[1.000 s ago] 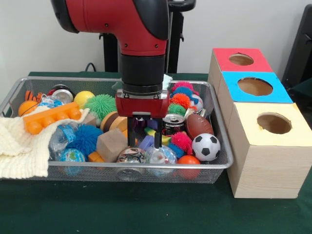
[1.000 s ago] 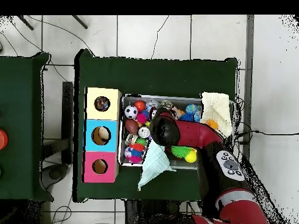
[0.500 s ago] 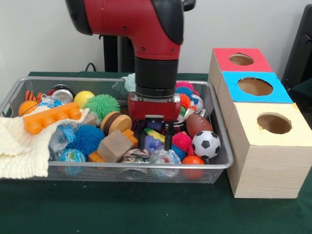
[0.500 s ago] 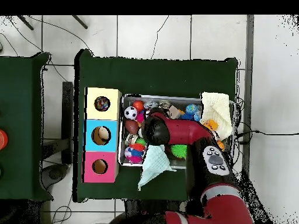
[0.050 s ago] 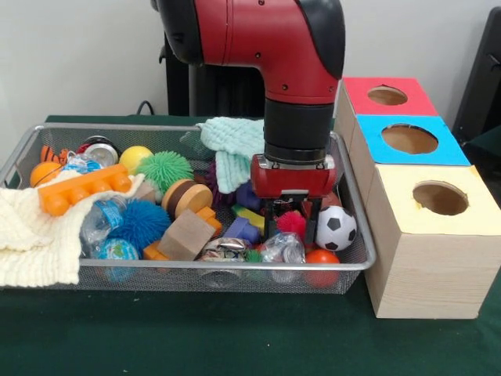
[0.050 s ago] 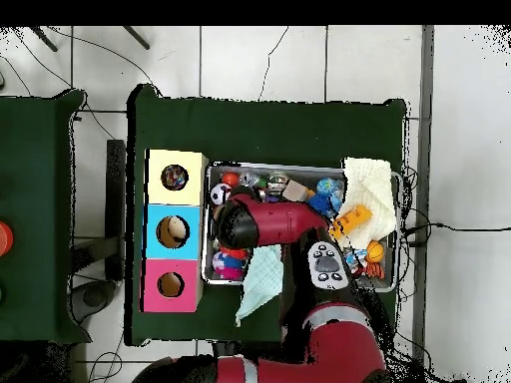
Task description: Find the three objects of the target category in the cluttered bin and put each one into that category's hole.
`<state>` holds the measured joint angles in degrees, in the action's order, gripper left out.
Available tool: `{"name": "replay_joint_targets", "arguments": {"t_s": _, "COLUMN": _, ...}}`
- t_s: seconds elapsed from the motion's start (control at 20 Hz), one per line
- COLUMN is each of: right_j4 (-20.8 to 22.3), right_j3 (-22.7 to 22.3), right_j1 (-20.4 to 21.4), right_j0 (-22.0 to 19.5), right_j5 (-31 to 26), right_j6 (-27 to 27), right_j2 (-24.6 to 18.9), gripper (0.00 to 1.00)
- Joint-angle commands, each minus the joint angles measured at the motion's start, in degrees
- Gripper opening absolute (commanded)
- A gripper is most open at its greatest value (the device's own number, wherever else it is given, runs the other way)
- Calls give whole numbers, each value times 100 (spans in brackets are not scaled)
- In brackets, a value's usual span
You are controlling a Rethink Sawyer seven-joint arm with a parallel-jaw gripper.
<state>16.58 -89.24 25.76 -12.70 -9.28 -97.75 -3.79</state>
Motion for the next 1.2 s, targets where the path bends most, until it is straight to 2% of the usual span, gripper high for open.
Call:
{"name": "replay_joint_targets", "arguments": {"t_s": 0.05, "right_j4": -18, "right_j3": 76, "right_j1": -301, "right_j0": 68, "right_j5": -338, "right_j6": -568, "right_j2": -94, "gripper": 100}}
{"name": "replay_joint_targets", "arguments": {"t_s": 0.35, "right_j4": -109, "right_j3": 72, "right_j1": -247, "right_j0": 110, "right_j5": -469, "right_j6": -589, "right_j2": -84, "gripper": 100}}
{"name": "replay_joint_targets", "arguments": {"t_s": 0.85, "right_j4": -93, "right_j3": -169, "right_j1": -42, "right_j0": -349, "right_j5": -551, "right_j6": -352, "right_j2": -477, "gripper": 100}}
{"name": "replay_joint_targets", "arguments": {"t_s": 0.9, "right_j4": -12, "right_j3": -209, "right_j1": -24, "right_j0": -405, "right_j5": -389, "right_j6": -347, "right_j2": -531, "gripper": 0}}
{"name": "replay_joint_targets", "arguments": {"t_s": 1.0, "right_j4": 31, "right_j3": -296, "right_j1": -1, "right_j0": -530, "right_j5": -207, "right_j6": -352, "right_j2": -653, "gripper": 0}}
{"name": "replay_joint_targets", "arguments": {"t_s": 1.2, "right_j4": -8, "right_j3": -326, "right_j1": 127, "right_j0": -535, "right_j5": -441, "right_j6": -309, "right_j2": -662, "gripper": 0}}
